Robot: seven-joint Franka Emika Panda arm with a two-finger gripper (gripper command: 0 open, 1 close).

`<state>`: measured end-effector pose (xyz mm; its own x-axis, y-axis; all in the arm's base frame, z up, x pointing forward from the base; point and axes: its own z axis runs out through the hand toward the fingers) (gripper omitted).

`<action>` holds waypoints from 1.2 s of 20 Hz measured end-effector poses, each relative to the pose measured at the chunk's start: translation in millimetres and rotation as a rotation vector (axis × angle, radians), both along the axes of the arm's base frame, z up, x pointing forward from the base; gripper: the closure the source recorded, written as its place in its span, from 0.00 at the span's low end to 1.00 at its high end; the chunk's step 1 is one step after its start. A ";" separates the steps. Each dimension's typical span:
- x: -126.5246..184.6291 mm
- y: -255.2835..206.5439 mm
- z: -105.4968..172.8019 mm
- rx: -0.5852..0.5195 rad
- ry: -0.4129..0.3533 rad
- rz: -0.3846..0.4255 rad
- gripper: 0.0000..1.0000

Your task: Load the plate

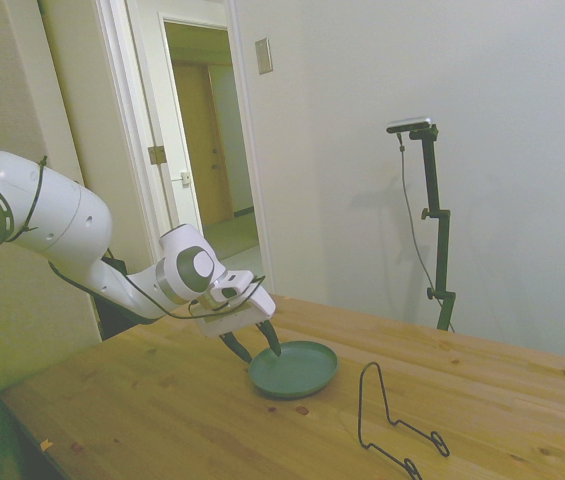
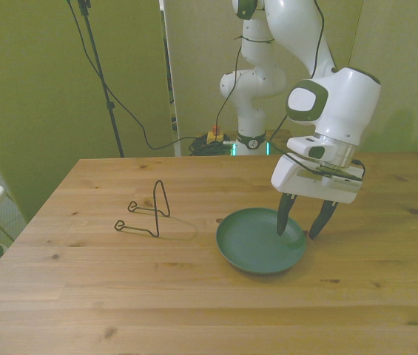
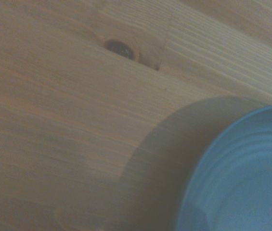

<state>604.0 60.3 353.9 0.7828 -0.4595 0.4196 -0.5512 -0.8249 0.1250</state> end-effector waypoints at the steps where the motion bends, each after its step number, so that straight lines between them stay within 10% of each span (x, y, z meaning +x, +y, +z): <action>1: -0.3 -0.6 -0.4 0.000 0.001 -0.002 0.00; 16: -0.9 -18.0 -3.6 0.007 -0.012 -0.059 0.00; 17: -0.8 -19.5 -3.7 0.007 -0.012 -0.063 1.00; 24: -0.9 -25.7 -4.3 0.005 -0.012 -0.074 1.00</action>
<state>603.2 34.6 349.6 0.7419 -0.5179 0.4260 -0.6120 -0.7826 0.1144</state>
